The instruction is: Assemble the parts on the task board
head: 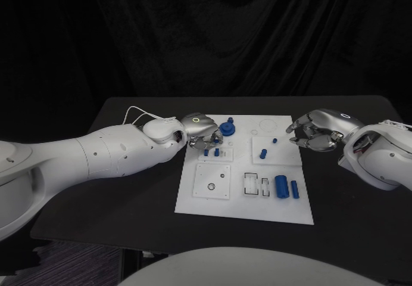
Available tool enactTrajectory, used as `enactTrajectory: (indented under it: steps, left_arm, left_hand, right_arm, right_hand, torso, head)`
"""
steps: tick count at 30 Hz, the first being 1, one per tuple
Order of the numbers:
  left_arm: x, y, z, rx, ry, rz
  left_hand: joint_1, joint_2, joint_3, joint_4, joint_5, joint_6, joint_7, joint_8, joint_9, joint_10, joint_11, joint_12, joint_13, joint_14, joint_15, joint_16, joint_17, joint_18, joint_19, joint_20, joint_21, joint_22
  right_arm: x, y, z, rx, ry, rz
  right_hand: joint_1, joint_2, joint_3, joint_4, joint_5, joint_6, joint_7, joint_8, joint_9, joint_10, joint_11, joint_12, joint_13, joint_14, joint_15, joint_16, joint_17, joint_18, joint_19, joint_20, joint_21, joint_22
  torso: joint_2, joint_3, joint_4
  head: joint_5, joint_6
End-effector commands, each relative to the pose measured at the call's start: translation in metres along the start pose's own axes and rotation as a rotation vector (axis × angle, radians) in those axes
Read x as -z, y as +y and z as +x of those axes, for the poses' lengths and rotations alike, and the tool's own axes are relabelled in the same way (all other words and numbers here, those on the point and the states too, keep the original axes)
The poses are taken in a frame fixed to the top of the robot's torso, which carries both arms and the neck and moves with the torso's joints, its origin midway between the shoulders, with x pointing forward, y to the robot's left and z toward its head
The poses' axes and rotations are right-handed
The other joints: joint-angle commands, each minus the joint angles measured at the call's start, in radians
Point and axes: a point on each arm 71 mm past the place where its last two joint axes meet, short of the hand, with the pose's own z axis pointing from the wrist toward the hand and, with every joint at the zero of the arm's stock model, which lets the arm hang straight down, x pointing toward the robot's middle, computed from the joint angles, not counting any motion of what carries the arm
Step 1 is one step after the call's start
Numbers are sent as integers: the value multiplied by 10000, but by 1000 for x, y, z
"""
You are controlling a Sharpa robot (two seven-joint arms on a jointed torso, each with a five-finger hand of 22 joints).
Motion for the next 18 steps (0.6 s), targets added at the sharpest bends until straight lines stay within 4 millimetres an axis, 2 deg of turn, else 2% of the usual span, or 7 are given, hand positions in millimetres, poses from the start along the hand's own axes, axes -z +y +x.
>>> enactTrajectory:
  steps: [1,18]
  left_arm:
    - [4,3,6,8,198,-121]
    - [8,9,8,174,444,-421]
  left_hand:
    - [-119,13,-18,58,-36,208,107,48,15,20,-54,-7,11,-88,-14,-52,-45,10,-87,29,-85,1600]
    - [-298,-17,-85,148,-147,109,6,2,43,-154,21,-231,-76,-206,80,-188,-248,34,-172,67,-248,1559]
  right_arm:
    - [0,-2,1,5,115,217]
    - [1,-3,2,16,199,332]
  right_hand:
    - [13,55,2,54,17,-28,11,7,-9,-24,-17,-28,89,323,-14,-37,65,43,5,-26,-64,1648]
    - [28,65,11,54,14,-56,10,-8,-21,-37,-18,-42,73,320,-14,-42,57,45,3,-26,-73,1646]
  torso:
    - [6,-3,1]
    - [0,3,-1]
  head:
    - [-4,-2]
    - [21,-2]
